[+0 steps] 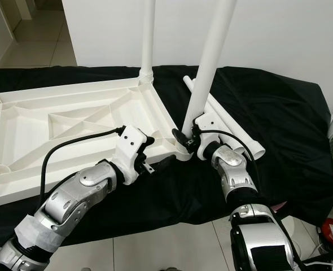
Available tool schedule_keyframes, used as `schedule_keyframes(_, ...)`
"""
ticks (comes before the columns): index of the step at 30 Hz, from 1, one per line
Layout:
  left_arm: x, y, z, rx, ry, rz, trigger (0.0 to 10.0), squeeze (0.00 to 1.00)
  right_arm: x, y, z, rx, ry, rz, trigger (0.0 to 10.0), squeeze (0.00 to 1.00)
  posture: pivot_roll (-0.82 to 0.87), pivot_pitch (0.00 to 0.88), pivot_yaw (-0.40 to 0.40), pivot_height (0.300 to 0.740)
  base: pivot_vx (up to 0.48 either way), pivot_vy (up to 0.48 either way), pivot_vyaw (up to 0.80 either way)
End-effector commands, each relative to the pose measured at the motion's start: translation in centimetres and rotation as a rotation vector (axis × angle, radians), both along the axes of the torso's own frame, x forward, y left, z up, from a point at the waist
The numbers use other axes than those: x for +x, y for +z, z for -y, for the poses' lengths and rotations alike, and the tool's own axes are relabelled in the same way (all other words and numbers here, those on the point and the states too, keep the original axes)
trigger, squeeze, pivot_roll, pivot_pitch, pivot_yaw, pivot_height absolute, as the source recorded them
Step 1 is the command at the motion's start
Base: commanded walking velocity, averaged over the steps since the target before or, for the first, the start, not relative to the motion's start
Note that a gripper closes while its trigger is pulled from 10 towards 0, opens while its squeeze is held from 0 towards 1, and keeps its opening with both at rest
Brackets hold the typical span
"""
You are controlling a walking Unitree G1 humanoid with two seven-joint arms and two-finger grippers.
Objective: Building children table
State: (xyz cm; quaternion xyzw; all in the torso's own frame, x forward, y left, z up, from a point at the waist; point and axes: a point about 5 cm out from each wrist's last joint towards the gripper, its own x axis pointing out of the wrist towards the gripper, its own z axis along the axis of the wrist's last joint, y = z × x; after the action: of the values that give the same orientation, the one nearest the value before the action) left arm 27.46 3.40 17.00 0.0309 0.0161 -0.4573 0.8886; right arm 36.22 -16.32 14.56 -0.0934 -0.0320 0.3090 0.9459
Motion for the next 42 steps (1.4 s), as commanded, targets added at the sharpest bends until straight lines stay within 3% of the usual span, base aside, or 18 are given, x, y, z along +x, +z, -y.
schedule_keyframes(1,-0.4,0.2,0.3,0.003,-0.079,0.001,10.0,0.0,-0.4,-1.4,0.3,-0.033,0.001,-0.06,10.0,0.0,0.05,0.049,-0.057,0.74,0.0,0.0,0.0)
schedule_keyframes(7,-0.4,0.3,0.2,0.006,-0.08,-0.001,10.0,0.0,-0.3,-1.8,0.1,0.008,-0.071,-0.073,10.0,0.0,0.05,0.05,-0.059,0.74,0.0,0.0,0.0)
schedule_keyframes(10,-0.3,0.2,0.1,0.009,-0.077,-0.002,10.0,0.0,-0.7,-1.7,-1.3,0.131,-0.2,-0.09,10.0,0.0,0.04,0.053,-0.059,0.74,0.0,0.0,0.0)
schedule_keyframes(11,-0.3,0.2,0.1,0.009,-0.077,-0.002,10.0,0.0,-0.7,-1.7,-1.3,0.131,-0.2,-0.09,10.0,0.0,0.04,0.053,-0.059,0.74,0.0,0.0,0.0)
schedule_keyframes(14,-0.2,0.3,0.0,0.012,-0.075,-0.002,10.0,0.0,-1.2,-1.6,-1.8,0.263,-0.431,-0.111,10.0,0.0,0.04,0.054,-0.063,0.74,0.0,0.0,0.0)
schedule_keyframes(17,-0.2,0.3,0.0,0.014,-0.074,-0.001,10.0,0.0,-1.6,-1.6,-2.0,0.278,-0.507,-0.106,10.0,0.0,0.04,0.054,-0.063,0.74,0.0,0.0,0.0)
schedule_keyframes(21,0.2,0.4,-0.5,0.021,-0.065,0.003,10.0,0.0,-3.5,-1.4,-3.1,0.283,-0.652,-0.068,10.0,0.0,0.04,0.051,-0.066,0.74,0.0,0.0,0.0)
schedule_keyframes(24,0.2,0.4,-0.5,0.021,-0.065,0.003,10.0,0.0,-3.6,-1.4,-3.1,0.281,-0.658,-0.065,10.0,0.0,0.04,0.051,-0.066,0.74,0.0,0.0,0.0)
schedule_keyframes(27,0.7,0.6,-1.0,0.03,-0.057,0.017,10.0,0.0,-4.9,-0.6,-4.4,0.302,-0.649,-0.074,10.0,0.0,0.03,0.042,-0.064,0.74,0.0,0.0,0.0)
schedule_keyframes(32,0.9,0.6,-1.2,0.038,-0.051,0.028,10.0,0.0,-5.5,-0.4,-3.8,0.289,-0.674,-0.073,10.0,0.0,0.03,0.039,-0.067,0.74,0.0,0.0,0.0)
schedule_keyframes(33,0.9,0.6,-1.3,0.039,-0.048,0.03,10.0,0.0,-5.6,-0.4,-3.8,0.289,-0.67,-0.078,10.0,0.44,0.03,0.039,-0.067,0.74,0.0,0.0,0.0)
schedule_keyframes(36,1.0,0.6,-1.3,0.04,-0.043,0.032,10.0,0.0,-5.9,-0.4,-3.9,0.286,-0.673,-0.086,10.0,0.44,0.03,0.039,-0.067,0.74,0.0,0.0,0.0)
schedule_keyframes(37,1.0,0.6,-1.3,0.039,-0.042,0.034,10.0,0.0,-5.8,-0.3,-4.0,0.294,-0.652,-0.082,10.0,1.0,0.02,0.036,-0.067,0.74,0.0,0.0,0.0)
schedule_keyframes(41,1.0,0.6,-1.3,0.039,-0.042,0.036,10.0,0.0,-5.4,0.2,-4.0,0.302,-0.569,-0.047,10.0,1.0,0.03,0.032,-0.07,0.74,0.0,0.0,0.0)
schedule_keyframes(42,0.9,0.6,-1.4,0.04,-0.044,0.036,10.0,0.0,-5.3,0.4,-3.7,0.292,-0.541,-0.039,10.0,0.02,0.03,0.032,-0.07,0.74,0.0,0.0,0.0)
